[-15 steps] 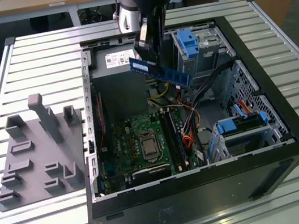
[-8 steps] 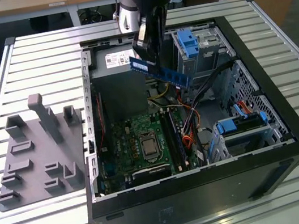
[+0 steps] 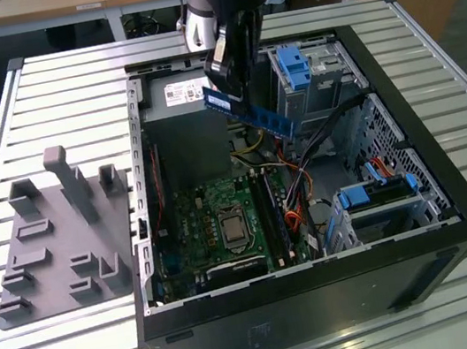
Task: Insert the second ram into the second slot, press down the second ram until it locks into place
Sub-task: 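Insert the second ram into the second slot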
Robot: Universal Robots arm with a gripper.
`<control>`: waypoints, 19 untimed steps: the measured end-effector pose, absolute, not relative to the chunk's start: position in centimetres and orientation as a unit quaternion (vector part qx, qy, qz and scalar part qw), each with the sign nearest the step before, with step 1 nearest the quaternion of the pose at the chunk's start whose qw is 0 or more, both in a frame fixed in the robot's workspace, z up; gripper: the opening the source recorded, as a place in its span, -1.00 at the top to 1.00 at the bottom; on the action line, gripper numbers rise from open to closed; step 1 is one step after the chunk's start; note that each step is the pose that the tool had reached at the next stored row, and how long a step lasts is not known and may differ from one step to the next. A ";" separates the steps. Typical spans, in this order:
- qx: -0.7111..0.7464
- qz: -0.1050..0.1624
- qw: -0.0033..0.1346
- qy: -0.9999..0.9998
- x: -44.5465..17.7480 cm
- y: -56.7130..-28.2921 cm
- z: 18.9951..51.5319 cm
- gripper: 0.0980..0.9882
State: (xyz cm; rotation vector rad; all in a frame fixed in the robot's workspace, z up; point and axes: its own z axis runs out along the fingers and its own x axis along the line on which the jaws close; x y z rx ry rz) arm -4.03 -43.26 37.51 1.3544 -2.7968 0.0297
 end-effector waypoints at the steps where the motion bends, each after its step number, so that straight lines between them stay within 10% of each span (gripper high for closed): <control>1: 0.433 0.010 0.017 -0.901 -4.0 -43.3 37.5 0.91; 19: 0.376 0.009 0.018 -0.926 -4.0 -43.3 37.5 0.91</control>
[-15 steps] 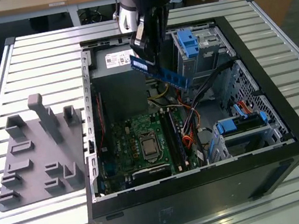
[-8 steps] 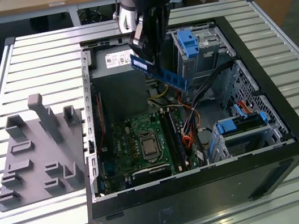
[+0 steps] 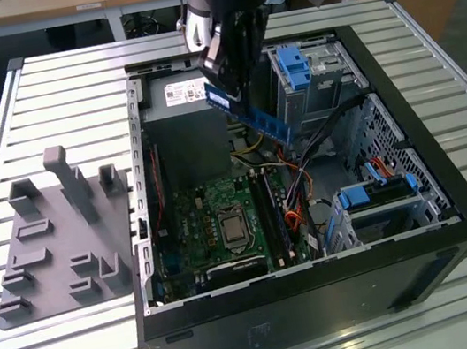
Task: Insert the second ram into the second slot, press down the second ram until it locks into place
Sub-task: 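Insert the second ram into the second slot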
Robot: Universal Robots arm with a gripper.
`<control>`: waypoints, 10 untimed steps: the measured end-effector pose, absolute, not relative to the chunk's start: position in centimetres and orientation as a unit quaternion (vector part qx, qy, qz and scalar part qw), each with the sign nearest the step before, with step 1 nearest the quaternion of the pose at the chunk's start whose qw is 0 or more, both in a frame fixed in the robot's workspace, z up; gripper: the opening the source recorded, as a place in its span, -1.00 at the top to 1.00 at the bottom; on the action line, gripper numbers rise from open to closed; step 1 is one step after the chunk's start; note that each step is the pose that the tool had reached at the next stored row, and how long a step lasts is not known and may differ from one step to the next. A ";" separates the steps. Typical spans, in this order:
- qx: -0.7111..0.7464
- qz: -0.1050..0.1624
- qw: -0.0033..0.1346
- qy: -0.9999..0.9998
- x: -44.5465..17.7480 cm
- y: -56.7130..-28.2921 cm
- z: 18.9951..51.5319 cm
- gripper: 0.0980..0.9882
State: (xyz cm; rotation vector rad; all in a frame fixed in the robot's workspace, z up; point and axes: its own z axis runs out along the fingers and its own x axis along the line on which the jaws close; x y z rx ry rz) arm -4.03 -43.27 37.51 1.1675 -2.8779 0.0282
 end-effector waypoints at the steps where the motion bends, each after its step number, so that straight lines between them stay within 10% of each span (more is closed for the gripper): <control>1: 0.372 0.009 0.018 -0.928 -4.0 -43.3 37.5 0.91; 10: 0.313 0.008 0.019 -0.949 -4.0 -43.3 37.5 0.91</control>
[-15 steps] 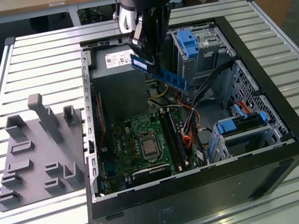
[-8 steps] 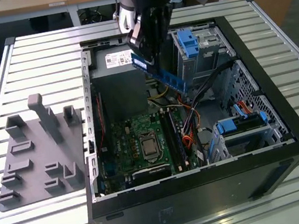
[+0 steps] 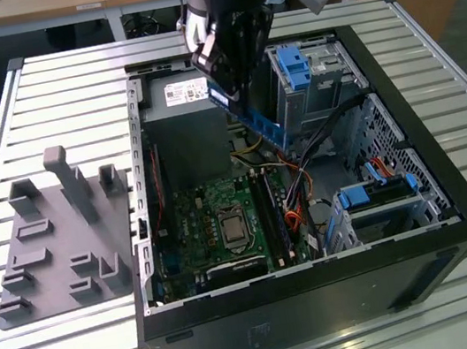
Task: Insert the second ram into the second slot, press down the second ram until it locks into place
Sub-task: 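Insert the second ram into the second slot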
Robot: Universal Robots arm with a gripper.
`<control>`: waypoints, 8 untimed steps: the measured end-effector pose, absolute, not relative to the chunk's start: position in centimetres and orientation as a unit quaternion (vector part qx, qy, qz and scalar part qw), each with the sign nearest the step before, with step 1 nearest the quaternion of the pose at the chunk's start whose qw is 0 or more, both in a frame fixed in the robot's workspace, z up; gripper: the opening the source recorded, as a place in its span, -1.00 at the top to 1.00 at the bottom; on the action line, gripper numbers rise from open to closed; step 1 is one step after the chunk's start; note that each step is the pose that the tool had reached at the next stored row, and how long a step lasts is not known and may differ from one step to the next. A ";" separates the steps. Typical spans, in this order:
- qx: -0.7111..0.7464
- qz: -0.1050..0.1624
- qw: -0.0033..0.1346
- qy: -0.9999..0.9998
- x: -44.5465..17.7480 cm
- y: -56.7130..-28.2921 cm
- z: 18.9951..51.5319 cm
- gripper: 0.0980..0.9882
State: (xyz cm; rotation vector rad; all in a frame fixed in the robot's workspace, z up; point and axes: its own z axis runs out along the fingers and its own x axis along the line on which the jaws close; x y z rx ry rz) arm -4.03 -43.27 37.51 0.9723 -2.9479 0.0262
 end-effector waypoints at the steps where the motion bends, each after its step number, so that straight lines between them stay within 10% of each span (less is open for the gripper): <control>1: 0.306 0.008 0.019 -0.952 -4.0 -43.3 37.5 0.91; 8: 0.263 0.008 0.019 -0.965 -4.0 -43.3 37.5 0.91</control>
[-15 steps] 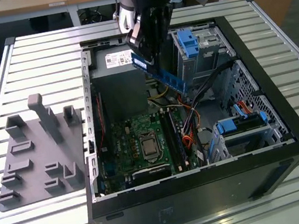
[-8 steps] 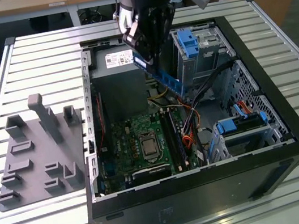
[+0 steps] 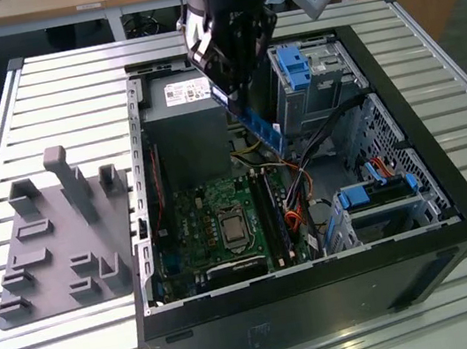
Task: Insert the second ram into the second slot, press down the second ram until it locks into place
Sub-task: 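Insert the second ram into the second slot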
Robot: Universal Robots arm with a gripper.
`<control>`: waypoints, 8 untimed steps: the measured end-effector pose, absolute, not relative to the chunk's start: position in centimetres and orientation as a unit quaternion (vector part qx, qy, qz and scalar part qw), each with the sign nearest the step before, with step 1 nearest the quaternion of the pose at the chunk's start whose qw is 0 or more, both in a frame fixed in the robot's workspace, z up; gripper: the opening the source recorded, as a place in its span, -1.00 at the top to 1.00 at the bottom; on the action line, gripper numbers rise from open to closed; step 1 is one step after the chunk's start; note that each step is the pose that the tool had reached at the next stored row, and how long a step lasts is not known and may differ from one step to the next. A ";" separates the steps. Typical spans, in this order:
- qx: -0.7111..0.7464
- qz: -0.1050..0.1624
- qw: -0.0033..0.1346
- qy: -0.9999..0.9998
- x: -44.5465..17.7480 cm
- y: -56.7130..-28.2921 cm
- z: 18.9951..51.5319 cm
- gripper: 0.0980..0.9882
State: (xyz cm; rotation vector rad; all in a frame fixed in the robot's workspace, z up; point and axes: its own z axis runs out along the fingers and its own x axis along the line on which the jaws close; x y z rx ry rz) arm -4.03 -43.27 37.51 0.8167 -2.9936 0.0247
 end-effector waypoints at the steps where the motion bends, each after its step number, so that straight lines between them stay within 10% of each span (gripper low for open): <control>1: 0.257 0.008 0.019 -0.966 -4.0 -43.3 37.5 0.91; 8: 0.217 0.007 0.020 -0.976 -4.0 -43.3 37.5 0.91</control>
